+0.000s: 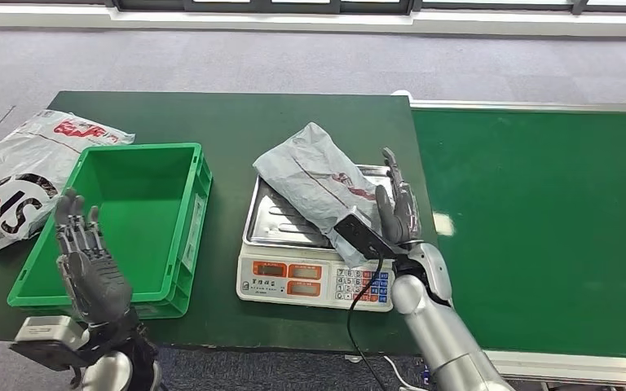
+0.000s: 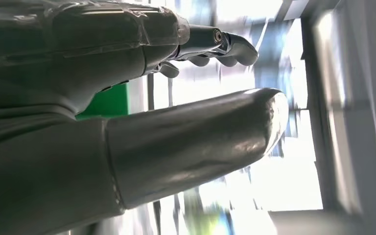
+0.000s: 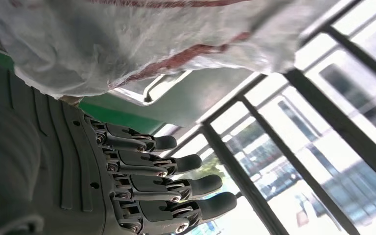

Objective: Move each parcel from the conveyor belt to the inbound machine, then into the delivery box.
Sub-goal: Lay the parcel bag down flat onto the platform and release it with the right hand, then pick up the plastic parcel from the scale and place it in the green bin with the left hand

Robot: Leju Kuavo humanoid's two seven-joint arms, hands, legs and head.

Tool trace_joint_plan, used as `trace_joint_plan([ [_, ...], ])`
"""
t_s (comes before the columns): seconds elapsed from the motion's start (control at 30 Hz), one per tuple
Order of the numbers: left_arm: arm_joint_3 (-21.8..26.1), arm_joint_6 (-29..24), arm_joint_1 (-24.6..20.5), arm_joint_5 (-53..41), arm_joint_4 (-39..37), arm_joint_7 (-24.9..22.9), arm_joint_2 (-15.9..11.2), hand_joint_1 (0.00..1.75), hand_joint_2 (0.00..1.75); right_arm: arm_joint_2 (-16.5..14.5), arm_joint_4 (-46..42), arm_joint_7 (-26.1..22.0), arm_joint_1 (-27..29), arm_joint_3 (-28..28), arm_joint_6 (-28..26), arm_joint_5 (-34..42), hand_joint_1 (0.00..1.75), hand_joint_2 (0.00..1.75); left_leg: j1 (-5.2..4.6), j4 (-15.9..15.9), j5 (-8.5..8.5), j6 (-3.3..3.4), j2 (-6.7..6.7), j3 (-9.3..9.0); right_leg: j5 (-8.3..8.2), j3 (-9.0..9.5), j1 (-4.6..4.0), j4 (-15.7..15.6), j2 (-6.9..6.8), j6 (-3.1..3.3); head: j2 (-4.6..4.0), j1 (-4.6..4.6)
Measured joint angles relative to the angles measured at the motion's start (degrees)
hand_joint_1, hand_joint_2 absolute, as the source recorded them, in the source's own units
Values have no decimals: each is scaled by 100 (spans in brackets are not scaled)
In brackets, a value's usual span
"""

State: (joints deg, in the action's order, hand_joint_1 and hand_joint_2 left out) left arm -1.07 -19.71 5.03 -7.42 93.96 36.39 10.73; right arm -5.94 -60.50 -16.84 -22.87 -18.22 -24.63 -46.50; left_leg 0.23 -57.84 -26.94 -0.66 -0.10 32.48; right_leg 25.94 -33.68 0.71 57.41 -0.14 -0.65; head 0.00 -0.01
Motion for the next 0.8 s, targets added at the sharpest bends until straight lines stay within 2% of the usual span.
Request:
trace_joint_plan([
  [0.07,-92,-1014,-9,-754,22,-41,-9,0,0,11,-820,-308,483,-9,101,493,0,175,0,0,-6,-2,-9,3,7,0,0,-1,-7,1,0,1],
  [0.13,-208,-1365,-95,-1062,-14,-230,-58,0,0,18,-1600,-724,931,-22,355,1185,0,175,0,0,-10,-2,-12,3,11,-2,1,-3,-10,-1,0,0],
  [0.2,-355,-1403,-341,-1502,-225,-515,-154,0,0,35,-2304,-1253,1335,-33,779,1991,0,175,-1,0,-11,-1,-16,5,13,-3,1,-4,-18,-2,0,1],
  [0.27,-553,-1340,-768,-2255,-674,-860,-249,0,0,56,-2861,-1692,1637,-40,1283,2561,0,175,-1,0,-9,1,-20,6,11,-2,1,-4,-25,-1,0,1],
  [0.4,-1084,-621,-1914,-3283,-1975,-1404,-386,0,175,89,-3450,-2126,1922,-43,1975,2867,0,175,-3,-1,10,4,-13,8,-11,-3,3,-3,-24,3,0,1],
  [0.57,-1679,234,-3202,-3521,-3408,-1622,-446,0,175,103,-3729,-2219,1987,-49,2225,2833,0,175,-5,-2,30,4,2,11,-41,-12,6,-2,-12,5,0,1],
  [0.7,-2065,483,-3945,-3839,-4276,-1871,-418,0,175,162,-3791,-2224,1974,-92,2274,2822,0,175,-5,-2,33,1,2,13,-43,-16,5,-2,-4,6,0,1],
  [0.8,-2408,615,-4558,-4284,-4990,-2012,-287,0,175,230,-3790,-2187,1867,-197,2274,2848,0,175,-5,-2,36,2,0,18,-45,-20,5,-1,-4,4,0,1],
])
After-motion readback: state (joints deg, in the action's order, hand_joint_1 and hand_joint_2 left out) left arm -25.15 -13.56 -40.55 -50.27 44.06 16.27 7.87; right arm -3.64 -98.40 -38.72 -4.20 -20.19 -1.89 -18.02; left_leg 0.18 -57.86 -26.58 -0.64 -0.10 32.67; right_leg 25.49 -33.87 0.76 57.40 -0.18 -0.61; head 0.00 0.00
